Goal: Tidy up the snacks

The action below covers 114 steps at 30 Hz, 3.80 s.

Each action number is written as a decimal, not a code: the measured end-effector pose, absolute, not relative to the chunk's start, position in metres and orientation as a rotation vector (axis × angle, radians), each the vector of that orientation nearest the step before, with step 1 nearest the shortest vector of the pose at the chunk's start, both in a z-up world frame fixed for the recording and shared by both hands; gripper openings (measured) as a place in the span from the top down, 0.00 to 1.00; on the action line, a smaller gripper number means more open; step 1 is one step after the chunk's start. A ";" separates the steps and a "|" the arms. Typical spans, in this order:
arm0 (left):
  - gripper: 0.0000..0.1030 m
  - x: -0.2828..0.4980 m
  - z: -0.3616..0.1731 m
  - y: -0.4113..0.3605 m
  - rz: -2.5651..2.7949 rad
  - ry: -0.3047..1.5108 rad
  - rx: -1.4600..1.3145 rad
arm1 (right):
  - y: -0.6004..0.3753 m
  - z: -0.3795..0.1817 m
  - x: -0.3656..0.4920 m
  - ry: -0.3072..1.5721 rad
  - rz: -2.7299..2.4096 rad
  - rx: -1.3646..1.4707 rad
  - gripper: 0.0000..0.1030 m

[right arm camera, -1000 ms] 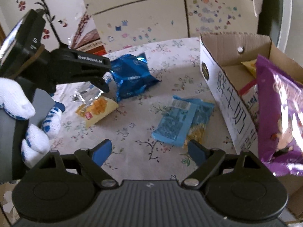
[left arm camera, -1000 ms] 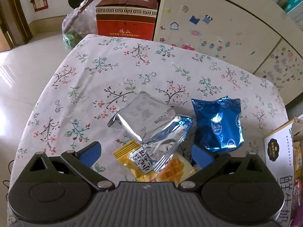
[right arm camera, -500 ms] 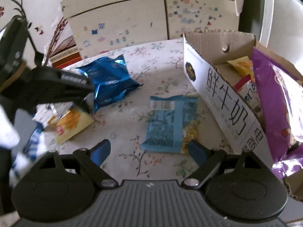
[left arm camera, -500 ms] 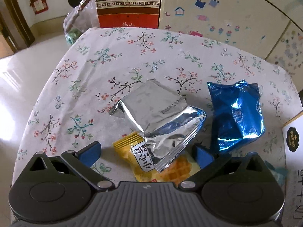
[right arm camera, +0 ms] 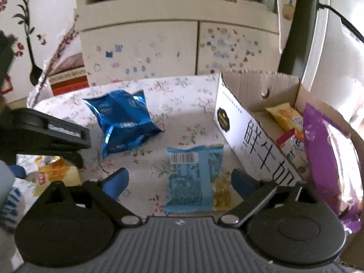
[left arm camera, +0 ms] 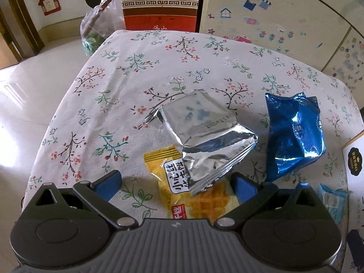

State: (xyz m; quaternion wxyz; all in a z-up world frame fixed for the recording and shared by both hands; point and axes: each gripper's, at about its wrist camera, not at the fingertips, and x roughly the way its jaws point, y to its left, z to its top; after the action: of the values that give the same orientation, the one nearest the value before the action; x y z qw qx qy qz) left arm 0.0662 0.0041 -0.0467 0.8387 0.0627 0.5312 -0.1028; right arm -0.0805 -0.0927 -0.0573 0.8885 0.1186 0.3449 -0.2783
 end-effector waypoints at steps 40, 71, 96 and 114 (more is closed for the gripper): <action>0.32 0.035 -0.030 0.012 -0.299 1.126 0.098 | -0.104 -0.065 -0.075 0.724 -0.437 0.302 0.47; 0.33 -0.074 0.023 0.048 -0.338 1.009 -0.031 | -0.122 0.023 -0.188 0.652 -0.263 0.382 0.49; 0.33 -0.111 0.062 0.009 -0.447 0.868 0.037 | -0.143 0.063 -0.228 0.535 -0.287 0.368 0.49; 0.33 -0.128 0.072 -0.052 -0.596 0.774 0.094 | -0.199 0.088 -0.258 0.402 -0.410 0.465 0.49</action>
State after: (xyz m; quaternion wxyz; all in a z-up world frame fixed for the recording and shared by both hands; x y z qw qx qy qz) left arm -0.1280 -0.0523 0.0718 0.8820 0.0453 0.3719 -0.2860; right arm -0.2579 -0.1988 0.0882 0.9325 0.2274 0.1967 -0.2002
